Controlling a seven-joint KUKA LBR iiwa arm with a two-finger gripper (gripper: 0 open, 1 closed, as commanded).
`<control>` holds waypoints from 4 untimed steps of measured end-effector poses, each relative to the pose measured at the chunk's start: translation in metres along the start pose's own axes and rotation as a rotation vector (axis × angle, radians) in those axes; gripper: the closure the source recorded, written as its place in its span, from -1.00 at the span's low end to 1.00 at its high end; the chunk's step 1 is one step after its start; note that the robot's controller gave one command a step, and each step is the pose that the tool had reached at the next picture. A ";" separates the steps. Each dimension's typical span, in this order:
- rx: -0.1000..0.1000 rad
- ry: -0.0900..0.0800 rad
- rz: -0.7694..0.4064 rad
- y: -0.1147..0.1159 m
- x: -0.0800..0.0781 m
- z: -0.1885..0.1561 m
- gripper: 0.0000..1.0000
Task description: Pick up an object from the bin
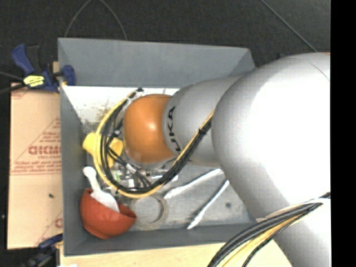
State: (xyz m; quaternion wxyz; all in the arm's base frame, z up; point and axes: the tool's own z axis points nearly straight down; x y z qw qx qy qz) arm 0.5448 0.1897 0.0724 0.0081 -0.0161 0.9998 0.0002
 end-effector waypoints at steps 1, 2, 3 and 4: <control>0.001 0.006 0.003 -0.001 0.002 -0.023 1.00; 0.000 -0.001 0.004 -0.001 -0.001 -0.050 1.00; 0.000 -0.005 0.006 -0.002 -0.002 -0.063 1.00; 0.002 -0.001 0.008 -0.003 -0.002 -0.089 1.00</control>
Offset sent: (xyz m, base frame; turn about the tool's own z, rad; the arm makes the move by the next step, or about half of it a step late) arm -0.0021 -0.0009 0.0646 0.0019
